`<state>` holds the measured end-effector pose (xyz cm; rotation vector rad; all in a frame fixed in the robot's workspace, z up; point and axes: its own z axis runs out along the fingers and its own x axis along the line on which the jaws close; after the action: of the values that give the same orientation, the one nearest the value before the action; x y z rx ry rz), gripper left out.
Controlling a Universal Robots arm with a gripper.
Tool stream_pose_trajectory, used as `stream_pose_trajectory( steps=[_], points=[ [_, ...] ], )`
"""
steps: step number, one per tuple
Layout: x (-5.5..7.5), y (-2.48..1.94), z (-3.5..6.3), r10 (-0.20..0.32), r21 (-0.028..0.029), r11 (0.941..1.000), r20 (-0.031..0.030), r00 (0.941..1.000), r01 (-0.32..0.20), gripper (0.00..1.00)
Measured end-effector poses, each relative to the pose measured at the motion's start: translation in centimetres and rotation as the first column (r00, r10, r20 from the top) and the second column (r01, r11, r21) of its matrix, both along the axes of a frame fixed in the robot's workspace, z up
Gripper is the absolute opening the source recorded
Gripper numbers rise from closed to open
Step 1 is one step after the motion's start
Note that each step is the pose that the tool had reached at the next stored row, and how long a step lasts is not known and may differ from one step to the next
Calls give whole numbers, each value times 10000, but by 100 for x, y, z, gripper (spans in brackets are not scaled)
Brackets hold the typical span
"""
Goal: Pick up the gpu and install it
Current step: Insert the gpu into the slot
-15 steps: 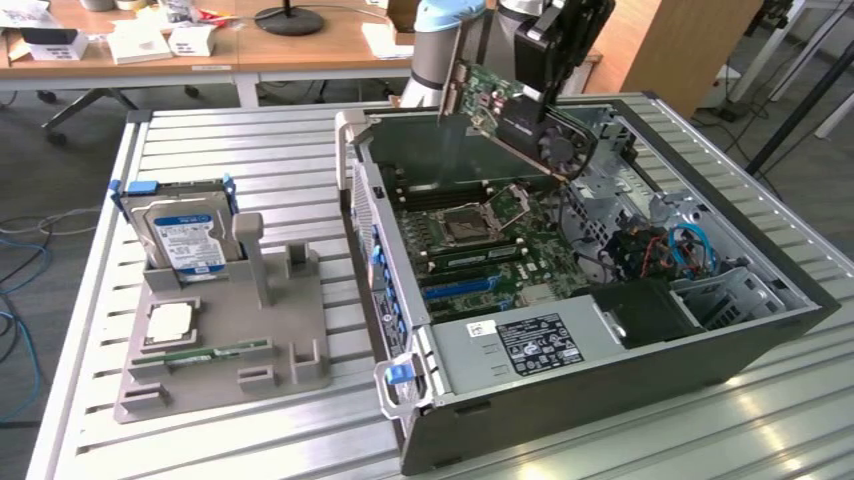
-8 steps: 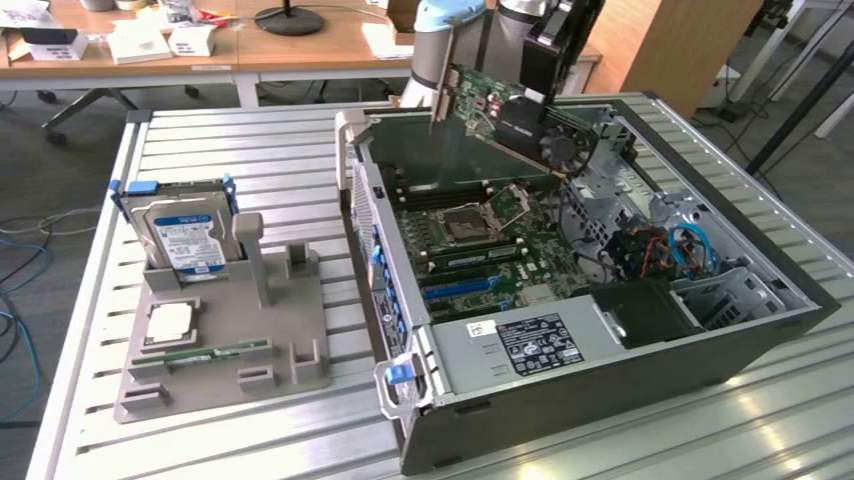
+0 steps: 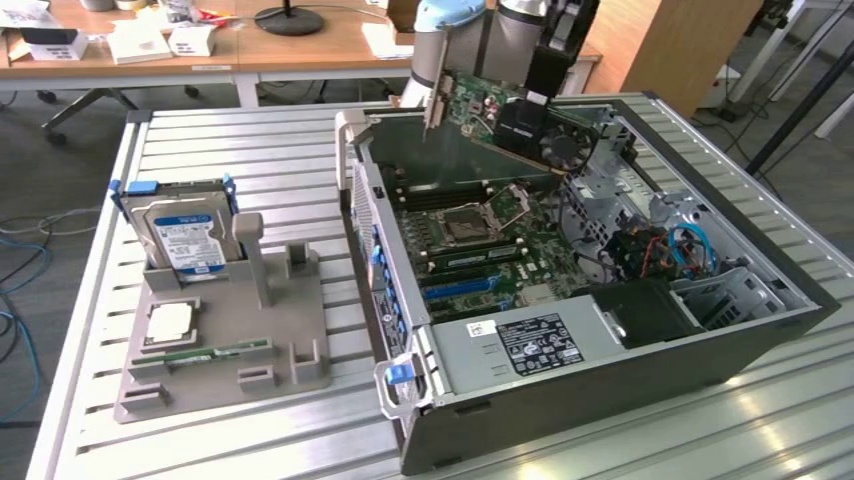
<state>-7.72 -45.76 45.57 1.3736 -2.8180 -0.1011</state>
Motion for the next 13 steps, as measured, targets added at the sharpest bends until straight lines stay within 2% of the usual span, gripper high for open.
stream_pose_trajectory(
  steps=[3,7,10,13],
  points=[
    [0,0,-3,555,0,9985,0,9985,-555,26],
    [0,0,-6,1272,0,9919,0,9919,-1272,26],
    [0,0,-9,1815,-1,9834,-1,9834,-1815,26],
    [0,0,-12,2343,0,9722,0,9722,-2343,26]
  ],
)
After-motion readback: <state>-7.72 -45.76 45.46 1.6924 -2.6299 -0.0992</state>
